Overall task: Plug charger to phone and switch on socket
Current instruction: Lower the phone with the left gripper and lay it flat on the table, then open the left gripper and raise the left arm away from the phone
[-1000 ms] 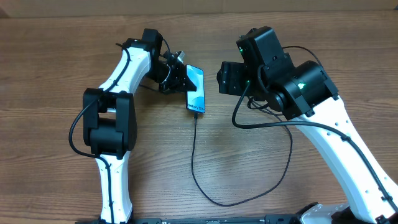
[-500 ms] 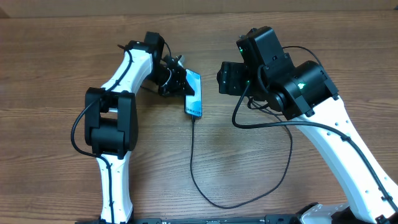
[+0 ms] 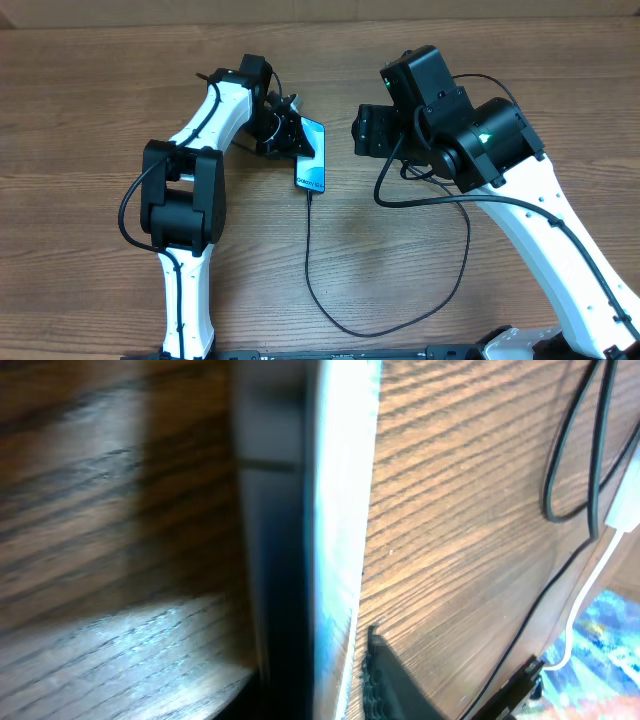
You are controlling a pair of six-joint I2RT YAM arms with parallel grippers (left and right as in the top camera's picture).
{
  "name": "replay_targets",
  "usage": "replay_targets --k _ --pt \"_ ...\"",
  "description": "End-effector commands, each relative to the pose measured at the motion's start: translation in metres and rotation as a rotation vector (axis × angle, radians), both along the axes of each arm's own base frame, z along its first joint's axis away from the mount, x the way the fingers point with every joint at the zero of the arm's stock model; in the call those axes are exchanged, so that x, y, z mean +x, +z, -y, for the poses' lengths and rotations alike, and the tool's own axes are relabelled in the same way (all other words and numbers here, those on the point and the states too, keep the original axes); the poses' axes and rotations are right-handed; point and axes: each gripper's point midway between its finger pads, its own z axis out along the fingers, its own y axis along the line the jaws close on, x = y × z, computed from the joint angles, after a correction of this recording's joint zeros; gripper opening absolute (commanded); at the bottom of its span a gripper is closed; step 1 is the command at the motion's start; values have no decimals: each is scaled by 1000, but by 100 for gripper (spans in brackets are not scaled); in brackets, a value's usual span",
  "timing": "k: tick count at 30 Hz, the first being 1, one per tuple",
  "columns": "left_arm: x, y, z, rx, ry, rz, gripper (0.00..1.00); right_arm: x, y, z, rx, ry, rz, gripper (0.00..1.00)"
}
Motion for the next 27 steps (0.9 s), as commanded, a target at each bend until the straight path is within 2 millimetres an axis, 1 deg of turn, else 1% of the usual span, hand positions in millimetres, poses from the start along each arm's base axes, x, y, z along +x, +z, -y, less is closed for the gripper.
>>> replay_targets --k 1,3,4,6,7,11,13,15,16,19,21,24,27 --pt "-1 -3 -1 17 6 -7 30 3 10 -1 19 -8 21 76" --pt "-1 -3 -1 17 6 -7 39 3 10 -1 19 -8 21 77" --pt "-1 -3 -1 17 6 -7 40 3 10 -1 19 -8 21 78" --pt "0 -4 -2 23 6 -6 45 2 10 -1 18 -8 21 84" --pt "0 -5 -4 36 6 -3 50 2 9 -1 18 -8 20 88" --pt "2 -13 -16 117 7 10 75 1 8 1 13 -10 13 98" --pt "2 -16 -21 155 8 16 80 1 8 2 10 -12 10 100" --pt "3 -19 -29 194 10 21 88 1 7 6 2 -39 7 100" --pt "3 -20 -33 219 13 19 100 2 6 11 -6 -59 2 100" --pt "3 -21 -42 265 36 6 100 2 3 21 -9 -97 -20 100" --pt "5 -14 -48 280 43 1 100 3 0 32 -18 -125 -37 100" --pt "11 7 -55 283 63 -3 100 6 -2 47 -27 -165 -53 100" --pt "24 41 -60 275 97 35 100 10 -4 62 -32 -207 -63 100"
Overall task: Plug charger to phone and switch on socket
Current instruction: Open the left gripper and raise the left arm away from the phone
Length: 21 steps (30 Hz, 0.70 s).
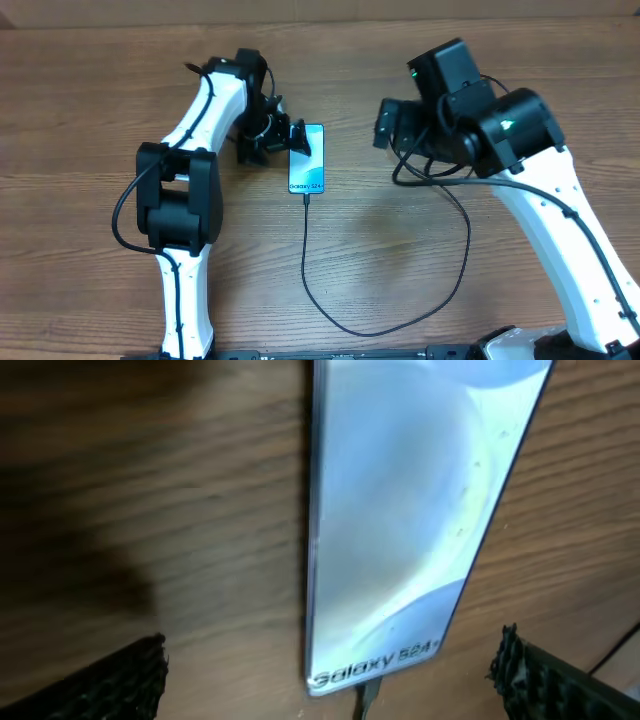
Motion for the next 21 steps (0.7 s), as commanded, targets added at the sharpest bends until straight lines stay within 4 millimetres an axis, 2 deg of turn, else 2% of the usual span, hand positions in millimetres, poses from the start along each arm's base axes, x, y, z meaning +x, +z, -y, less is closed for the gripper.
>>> replay_targets --k 1,4,7,10,13,15,18,21 --pt "30 41 -13 21 56 108 100 8 7 16 0 -57 20 100" --pt "44 94 -17 1 109 208 100 10 2 33 -20 -102 6 100" --pt "51 164 -21 -35 148 366 100 15 -5 61 -78 -178 1 100" --pt "43 239 -27 -65 166 551 100 19 -15 90 -103 -261 -16 100" --pt "22 302 -49 3 240 717 99 24 -23 127 -104 -366 -30 100" --pt "4 335 -73 88 337 802 100 29 -25 152 -96 -437 -20 100" --pt "-23 371 -99 181 419 905 100 34 -25 188 -79 -538 0 100" --pt "-46 386 -116 256 459 937 100 35 -25 225 -55 -639 23 100"
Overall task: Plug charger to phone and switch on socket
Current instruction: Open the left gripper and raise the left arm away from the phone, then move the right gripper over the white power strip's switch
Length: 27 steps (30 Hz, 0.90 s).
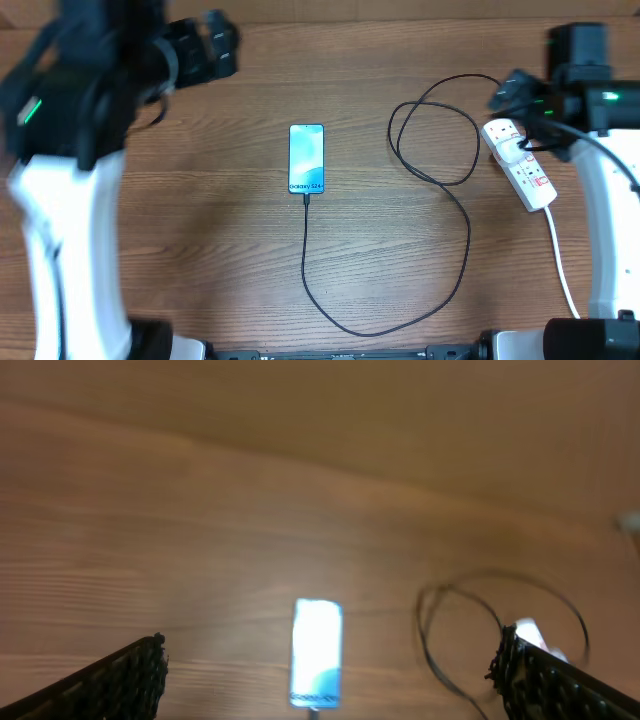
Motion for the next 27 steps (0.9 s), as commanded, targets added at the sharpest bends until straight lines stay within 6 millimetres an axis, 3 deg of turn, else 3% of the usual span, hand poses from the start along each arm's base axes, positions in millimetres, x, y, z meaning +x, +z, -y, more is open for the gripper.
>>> replay_targets --k 1,6,15,21,27 --pt "-6 -6 -32 90 160 -26 100 -3 -3 39 7 -109 16 100" --pt "-22 -21 -34 106 155 -112 100 -14 -12 100 3 -271 29 100" --pt "-27 -43 -34 123 148 -213 99 -31 -48 166 3 -440 10 100" --pt "-25 -45 -34 124 147 -219 100 -30 -92 172 27 -453 -65 100" --pt "-25 -45 -34 125 147 -219 100 -29 -121 173 40 -436 -130 100"
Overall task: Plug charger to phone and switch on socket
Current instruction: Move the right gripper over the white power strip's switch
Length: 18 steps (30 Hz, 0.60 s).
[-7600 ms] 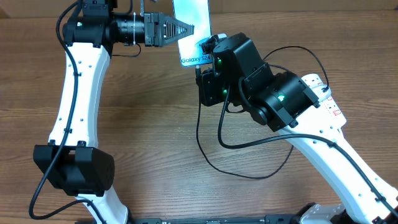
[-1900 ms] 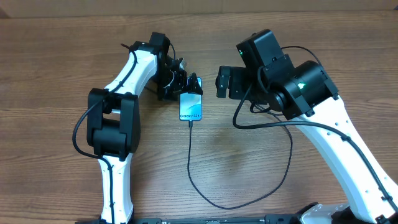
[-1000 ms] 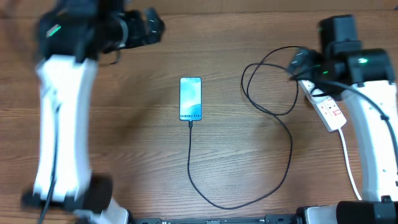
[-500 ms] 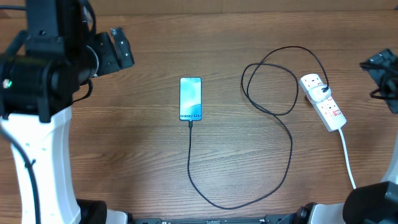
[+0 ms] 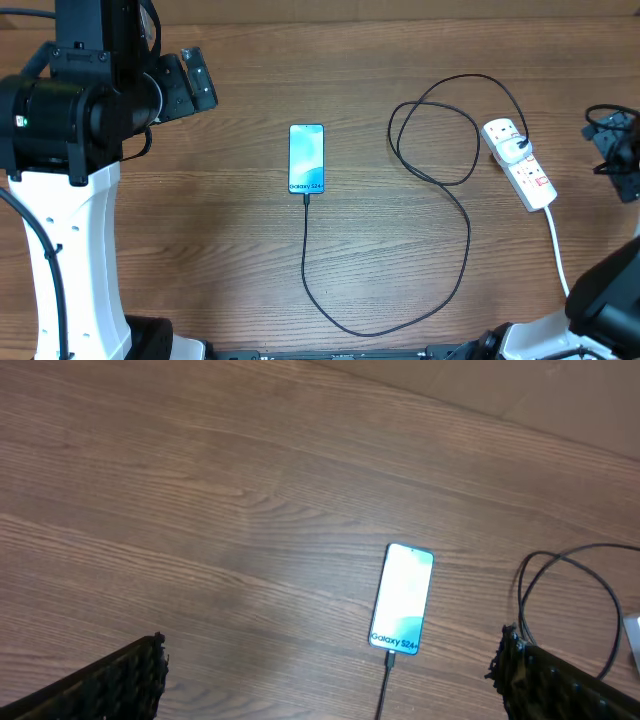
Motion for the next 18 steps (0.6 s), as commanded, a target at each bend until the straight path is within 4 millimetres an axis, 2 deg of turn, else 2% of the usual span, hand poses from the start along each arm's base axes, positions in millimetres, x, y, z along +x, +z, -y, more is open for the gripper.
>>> replay_targets --k 1,8,13,18 --pt "1 1 -4 7 21 6 100 3 -10 1 -2 30 -20 100" --pt "1 1 -4 7 21 6 100 12 -31 1 9 125 -56 100" --pt "1 1 -4 7 21 6 100 36 -38 -20 51 373 -13 100" --pt "1 1 -4 7 21 6 100 32 -44 -20 33 388 -51 100"
